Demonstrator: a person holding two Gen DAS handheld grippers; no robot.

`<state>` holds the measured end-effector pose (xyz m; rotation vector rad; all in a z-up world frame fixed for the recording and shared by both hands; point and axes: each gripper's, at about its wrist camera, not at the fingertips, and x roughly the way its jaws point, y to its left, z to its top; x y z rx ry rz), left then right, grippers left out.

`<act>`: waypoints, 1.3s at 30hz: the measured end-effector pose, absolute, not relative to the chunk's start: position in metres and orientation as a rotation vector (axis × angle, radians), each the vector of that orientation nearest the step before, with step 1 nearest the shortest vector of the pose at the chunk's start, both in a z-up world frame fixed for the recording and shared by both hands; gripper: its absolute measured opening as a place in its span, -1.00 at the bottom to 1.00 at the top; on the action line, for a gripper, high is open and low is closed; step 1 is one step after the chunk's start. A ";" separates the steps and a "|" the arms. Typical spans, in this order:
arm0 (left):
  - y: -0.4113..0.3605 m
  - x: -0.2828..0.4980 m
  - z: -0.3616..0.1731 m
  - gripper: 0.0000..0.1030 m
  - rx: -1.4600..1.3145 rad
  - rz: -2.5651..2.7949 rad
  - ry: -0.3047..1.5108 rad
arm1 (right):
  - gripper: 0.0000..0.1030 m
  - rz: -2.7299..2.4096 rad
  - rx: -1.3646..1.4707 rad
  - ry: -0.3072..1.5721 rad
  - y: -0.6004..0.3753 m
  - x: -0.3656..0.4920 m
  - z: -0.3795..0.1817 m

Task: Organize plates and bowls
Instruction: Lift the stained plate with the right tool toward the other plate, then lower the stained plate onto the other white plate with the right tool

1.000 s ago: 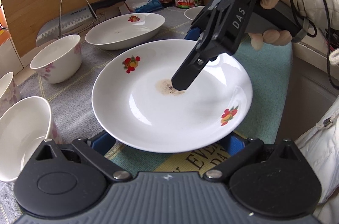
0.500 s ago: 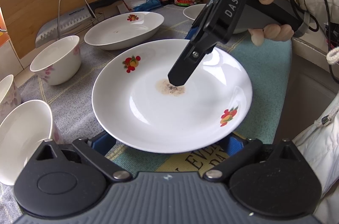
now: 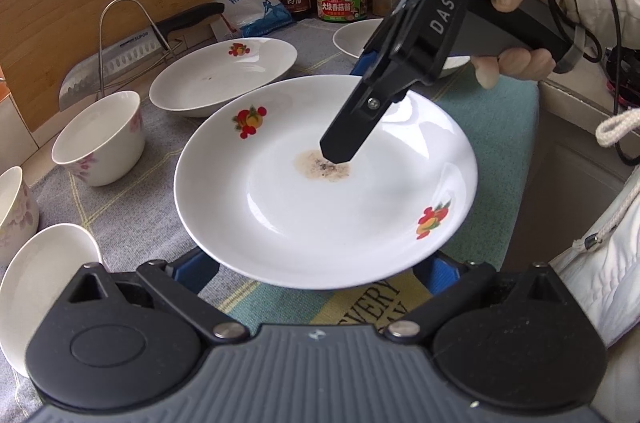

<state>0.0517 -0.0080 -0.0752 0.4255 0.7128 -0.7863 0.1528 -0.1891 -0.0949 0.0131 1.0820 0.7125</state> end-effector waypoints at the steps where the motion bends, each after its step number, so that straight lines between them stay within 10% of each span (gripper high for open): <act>1: -0.010 0.053 -0.074 0.97 0.428 -0.790 0.710 | 1.00 0.708 0.017 1.079 -0.192 0.153 -0.093; 39: -0.171 0.133 -0.066 0.97 0.512 -1.008 0.619 | 1.00 0.451 0.129 0.984 -0.374 0.150 -0.073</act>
